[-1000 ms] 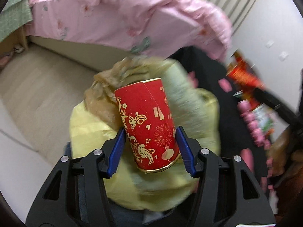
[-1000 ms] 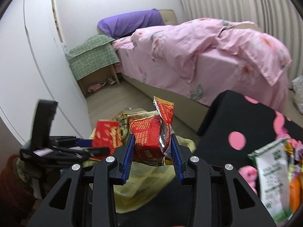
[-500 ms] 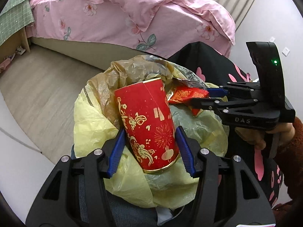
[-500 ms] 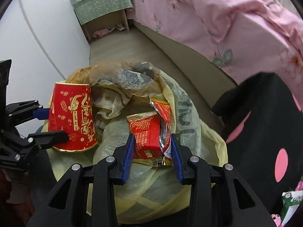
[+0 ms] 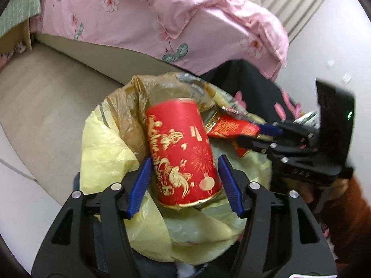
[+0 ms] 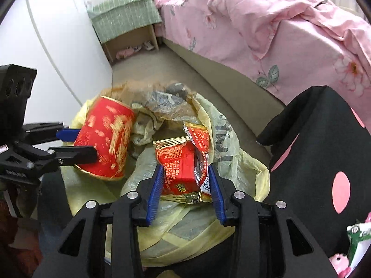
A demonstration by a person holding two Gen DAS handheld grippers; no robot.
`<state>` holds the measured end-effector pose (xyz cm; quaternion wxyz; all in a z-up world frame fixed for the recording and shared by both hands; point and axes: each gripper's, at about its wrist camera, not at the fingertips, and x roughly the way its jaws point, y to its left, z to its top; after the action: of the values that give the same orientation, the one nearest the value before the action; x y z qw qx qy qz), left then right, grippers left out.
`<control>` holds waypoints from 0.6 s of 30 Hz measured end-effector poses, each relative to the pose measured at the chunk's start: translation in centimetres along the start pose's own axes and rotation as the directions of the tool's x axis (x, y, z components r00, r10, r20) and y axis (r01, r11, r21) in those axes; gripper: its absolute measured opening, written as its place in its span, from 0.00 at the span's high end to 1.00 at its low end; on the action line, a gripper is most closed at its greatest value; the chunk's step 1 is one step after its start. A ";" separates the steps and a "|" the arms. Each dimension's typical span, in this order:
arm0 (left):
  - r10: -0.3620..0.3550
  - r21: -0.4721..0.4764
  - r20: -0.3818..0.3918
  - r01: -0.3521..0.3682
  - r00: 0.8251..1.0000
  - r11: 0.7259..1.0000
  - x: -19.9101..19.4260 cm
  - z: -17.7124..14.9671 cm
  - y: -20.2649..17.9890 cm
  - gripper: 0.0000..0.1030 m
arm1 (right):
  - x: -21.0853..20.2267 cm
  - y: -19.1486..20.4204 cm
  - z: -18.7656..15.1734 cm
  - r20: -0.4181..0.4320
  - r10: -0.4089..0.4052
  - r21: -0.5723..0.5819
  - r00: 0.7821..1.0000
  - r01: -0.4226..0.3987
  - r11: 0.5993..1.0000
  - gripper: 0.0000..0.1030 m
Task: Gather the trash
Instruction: 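Drop the red can and wrapper into the yellow trash bag with both tools, then grasp the green-white milk carton with the left tool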
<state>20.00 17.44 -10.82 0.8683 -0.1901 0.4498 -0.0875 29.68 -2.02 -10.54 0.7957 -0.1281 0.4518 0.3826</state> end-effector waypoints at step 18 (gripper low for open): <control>0.068 0.008 0.314 -0.074 0.947 0.997 -7.4 1.5 -5.4 0.11 | -9.5 0.7 -3.6 0.146 -0.083 0.014 0.986 0.082 0.997 0.47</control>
<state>17.00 15.26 -2.30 0.9331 -0.1769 0.3117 -0.0294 24.08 -8.23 -4.72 0.8424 -0.1152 0.3879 0.3558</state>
